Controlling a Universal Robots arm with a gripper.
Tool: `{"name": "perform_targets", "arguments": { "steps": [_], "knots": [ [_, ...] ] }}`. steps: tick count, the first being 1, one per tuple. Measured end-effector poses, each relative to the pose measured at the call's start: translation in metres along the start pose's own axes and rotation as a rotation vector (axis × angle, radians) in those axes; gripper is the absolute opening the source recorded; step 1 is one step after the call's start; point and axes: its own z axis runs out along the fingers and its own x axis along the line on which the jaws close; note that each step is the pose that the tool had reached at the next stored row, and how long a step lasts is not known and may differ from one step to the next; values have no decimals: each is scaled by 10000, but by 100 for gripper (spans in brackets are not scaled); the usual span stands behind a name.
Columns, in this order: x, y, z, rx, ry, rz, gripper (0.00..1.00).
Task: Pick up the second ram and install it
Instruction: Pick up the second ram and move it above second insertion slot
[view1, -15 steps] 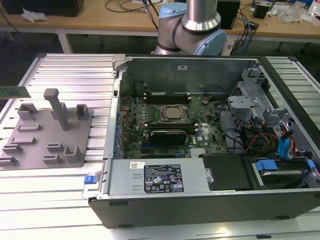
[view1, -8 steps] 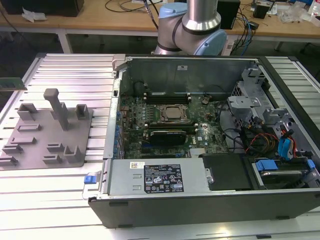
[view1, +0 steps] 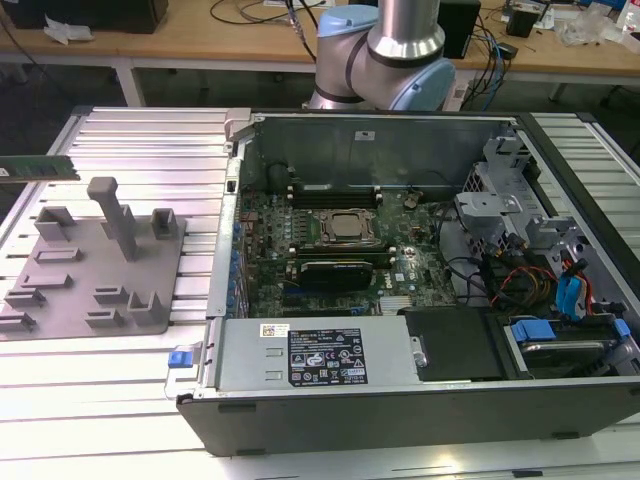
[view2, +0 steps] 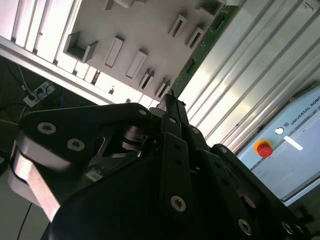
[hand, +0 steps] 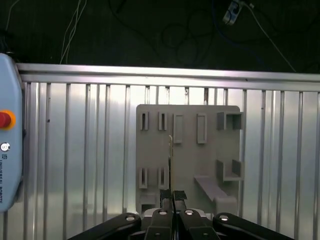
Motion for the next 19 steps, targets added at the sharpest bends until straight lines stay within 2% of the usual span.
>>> {"name": "perform_targets", "arguments": {
  "steps": [4,6,19],
  "knots": [
    [4,-141,-1,1,0,1,9],
    [7,-245,-2,1,-1,1,9],
    [22,-689,-8,1,0,0,9]
  ]
}}
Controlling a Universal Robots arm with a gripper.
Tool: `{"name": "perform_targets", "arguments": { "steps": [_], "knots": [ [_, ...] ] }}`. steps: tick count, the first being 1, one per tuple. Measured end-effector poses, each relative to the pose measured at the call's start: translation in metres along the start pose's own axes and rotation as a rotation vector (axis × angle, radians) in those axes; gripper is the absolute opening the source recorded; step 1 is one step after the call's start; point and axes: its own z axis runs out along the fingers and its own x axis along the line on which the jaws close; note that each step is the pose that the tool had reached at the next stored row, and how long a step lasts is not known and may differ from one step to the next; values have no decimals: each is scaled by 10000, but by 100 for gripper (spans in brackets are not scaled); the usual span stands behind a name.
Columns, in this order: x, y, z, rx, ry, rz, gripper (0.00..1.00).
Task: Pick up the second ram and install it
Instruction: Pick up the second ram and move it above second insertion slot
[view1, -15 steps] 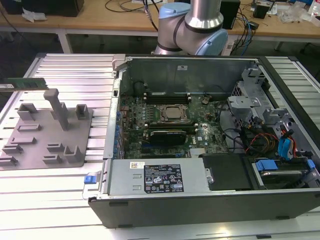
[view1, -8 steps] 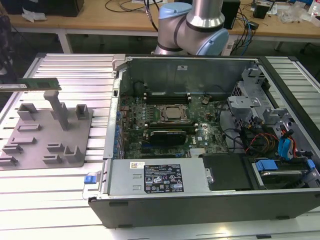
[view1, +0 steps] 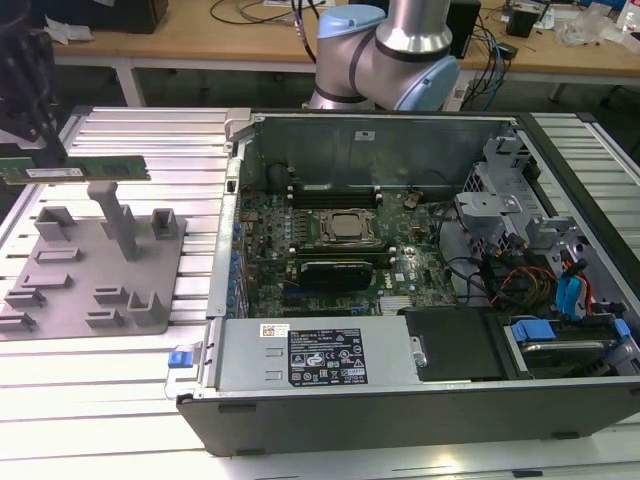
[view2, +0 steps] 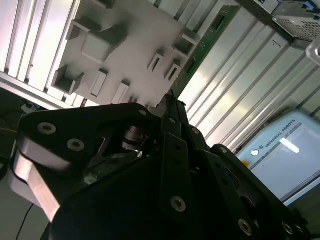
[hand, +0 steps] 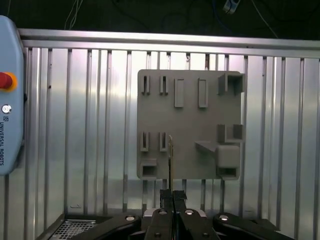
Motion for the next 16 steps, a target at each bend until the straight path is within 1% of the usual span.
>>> {"name": "perform_targets", "arguments": {
  "steps": [5,6,9,10,12,14,16],
  "knots": [
    [5,-155,-1,1,-1,0,9],
    [7,-207,-3,-1,0,-1,9],
    [10,-304,-4,-1,0,0,9],
    [11,-349,-4,0,-1,1,9],
    [15,-466,-6,-1,0,0,9],
    [19,-609,-7,0,-1,0,9],
    [22,-672,-8,-1,0,-1,9]
  ]
}}
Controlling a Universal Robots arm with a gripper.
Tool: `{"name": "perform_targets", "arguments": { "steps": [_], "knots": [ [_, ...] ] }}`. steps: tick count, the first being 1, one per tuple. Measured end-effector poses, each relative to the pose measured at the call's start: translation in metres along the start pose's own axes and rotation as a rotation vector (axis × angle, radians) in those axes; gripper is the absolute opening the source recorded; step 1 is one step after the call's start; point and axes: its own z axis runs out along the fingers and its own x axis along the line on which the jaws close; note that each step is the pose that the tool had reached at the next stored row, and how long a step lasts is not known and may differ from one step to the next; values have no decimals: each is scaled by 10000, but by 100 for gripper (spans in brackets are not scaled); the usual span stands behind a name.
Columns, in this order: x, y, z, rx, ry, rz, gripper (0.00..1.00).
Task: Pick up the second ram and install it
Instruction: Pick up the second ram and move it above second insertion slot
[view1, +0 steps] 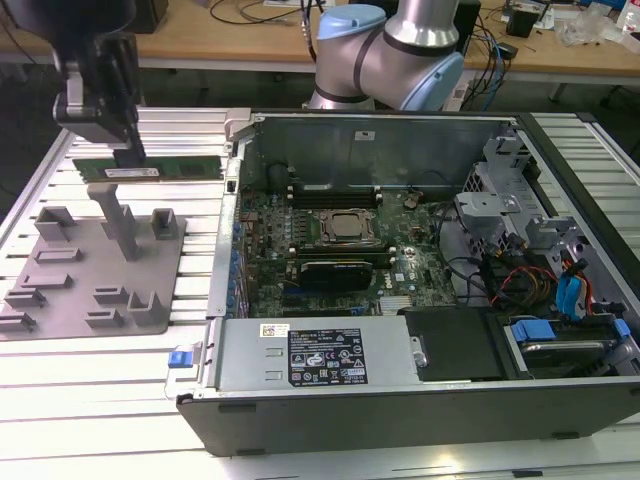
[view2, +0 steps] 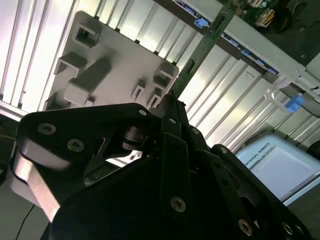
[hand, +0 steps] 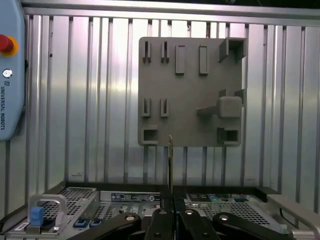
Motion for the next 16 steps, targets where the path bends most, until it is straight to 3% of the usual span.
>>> {"name": "perform_targets", "arguments": {
  "steps": [2,12,16],
  "knots": [
    [3,-113,-2,0,0,2,9],
    [16,-510,-5,1,-1,3,9],
    [28,-878,-7,0,0,2,9]
  ]
}}
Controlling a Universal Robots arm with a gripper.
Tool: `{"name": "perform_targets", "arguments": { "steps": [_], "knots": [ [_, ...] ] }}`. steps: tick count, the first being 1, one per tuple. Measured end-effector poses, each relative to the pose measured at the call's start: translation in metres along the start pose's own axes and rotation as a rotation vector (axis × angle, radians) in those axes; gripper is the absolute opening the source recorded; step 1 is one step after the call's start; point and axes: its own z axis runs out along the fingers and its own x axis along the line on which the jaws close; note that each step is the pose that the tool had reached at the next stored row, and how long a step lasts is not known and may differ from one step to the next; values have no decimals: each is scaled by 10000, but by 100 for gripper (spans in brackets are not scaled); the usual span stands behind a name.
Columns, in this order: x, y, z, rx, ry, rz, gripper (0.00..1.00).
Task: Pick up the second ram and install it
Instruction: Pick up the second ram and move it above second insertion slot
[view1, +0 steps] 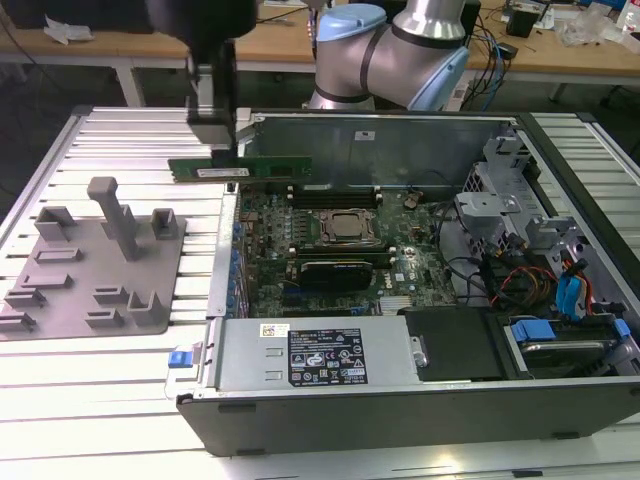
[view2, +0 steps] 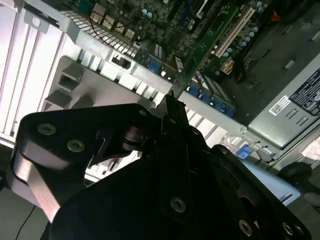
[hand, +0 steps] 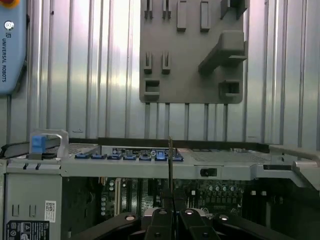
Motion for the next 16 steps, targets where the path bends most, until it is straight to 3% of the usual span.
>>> {"name": "perform_targets", "arguments": {
  "steps": [3,7,10,16],
  "knots": [
    [6,-170,1,0,-1,0,9],
    [16,-495,3,0,-1,0,9],
    [22,-676,3,1,-1,-1,9],
    [30,-946,5,1,-1,0,9]
  ]
}}
